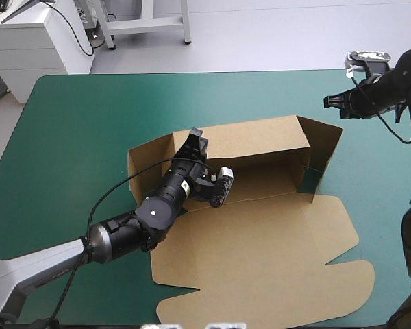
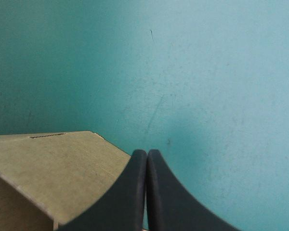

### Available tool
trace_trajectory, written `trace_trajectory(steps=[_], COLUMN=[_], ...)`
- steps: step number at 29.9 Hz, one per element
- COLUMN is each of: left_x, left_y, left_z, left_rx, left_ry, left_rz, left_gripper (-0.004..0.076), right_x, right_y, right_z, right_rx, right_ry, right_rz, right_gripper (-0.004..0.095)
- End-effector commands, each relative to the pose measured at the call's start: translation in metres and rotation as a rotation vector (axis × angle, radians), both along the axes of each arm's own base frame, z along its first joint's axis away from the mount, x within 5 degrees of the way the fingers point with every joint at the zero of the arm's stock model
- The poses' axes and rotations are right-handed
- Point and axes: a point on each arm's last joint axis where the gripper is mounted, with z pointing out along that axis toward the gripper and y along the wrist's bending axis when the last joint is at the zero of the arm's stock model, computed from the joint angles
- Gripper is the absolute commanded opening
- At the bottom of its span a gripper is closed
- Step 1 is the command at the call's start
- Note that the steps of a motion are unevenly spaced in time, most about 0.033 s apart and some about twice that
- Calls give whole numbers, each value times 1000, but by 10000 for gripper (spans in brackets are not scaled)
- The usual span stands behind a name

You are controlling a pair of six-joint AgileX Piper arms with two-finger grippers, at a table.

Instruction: Fold the box

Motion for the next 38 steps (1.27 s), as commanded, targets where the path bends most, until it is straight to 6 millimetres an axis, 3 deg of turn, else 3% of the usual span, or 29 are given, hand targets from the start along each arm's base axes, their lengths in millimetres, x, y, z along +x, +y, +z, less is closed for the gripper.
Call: trace_trajectory(steps=[1, 8, 14, 22, 34, 38], left_x=[-1, 0, 2, 2, 2, 2], left_y=[1, 2, 6, 6, 6, 6], left_z=[21, 21, 23, 23, 23, 23], left_rx=[20, 21, 26, -16, -16, -16], left_ry=[-100, -106, -127, -111, -111, -111], left_rz=[-30, -18, 29, 41, 41, 41], left_gripper=[-8, -8, -8, -8, -8, -8], right_x=[0, 0, -20, -32, -85, -93], right_y=[1, 6, 10, 21, 35, 35], right_z=[13, 4, -14, -12, -26, -36], right_rx=[33, 76, 73, 171, 164, 136], right_ry=[-49, -26, 41, 7, -218, -249], right_rz=[16, 48, 106, 181, 310, 321], right_gripper=[-21, -21, -21, -21, -19, -19])
